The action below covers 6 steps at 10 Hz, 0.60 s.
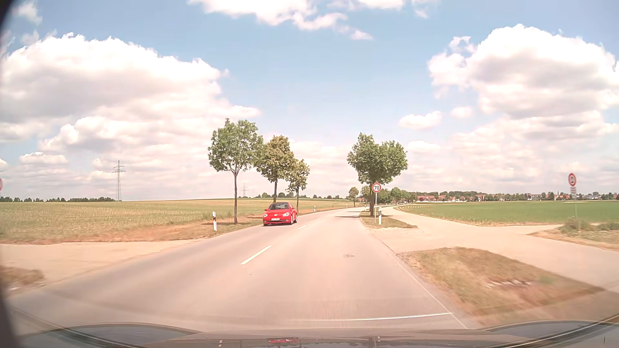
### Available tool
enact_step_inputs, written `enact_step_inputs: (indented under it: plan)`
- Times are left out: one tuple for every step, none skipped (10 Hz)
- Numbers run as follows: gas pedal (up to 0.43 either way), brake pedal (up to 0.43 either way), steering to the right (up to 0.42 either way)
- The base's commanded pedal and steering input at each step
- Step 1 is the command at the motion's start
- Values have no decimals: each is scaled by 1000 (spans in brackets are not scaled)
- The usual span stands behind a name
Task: Follow the waypoints while adhering to traffic rules and regulations
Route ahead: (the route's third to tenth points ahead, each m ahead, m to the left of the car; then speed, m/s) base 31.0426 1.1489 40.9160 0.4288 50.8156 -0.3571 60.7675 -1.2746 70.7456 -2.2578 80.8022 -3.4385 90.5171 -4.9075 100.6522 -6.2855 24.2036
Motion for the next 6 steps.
enact_step_inputs:
  plan:
    - [150, 12, 12]
    - [150, 12, 12]
    - [150, 12, 11]
    - [150, 12, 11]
    - [150, 12, 9]
    - [150, 12, 7]
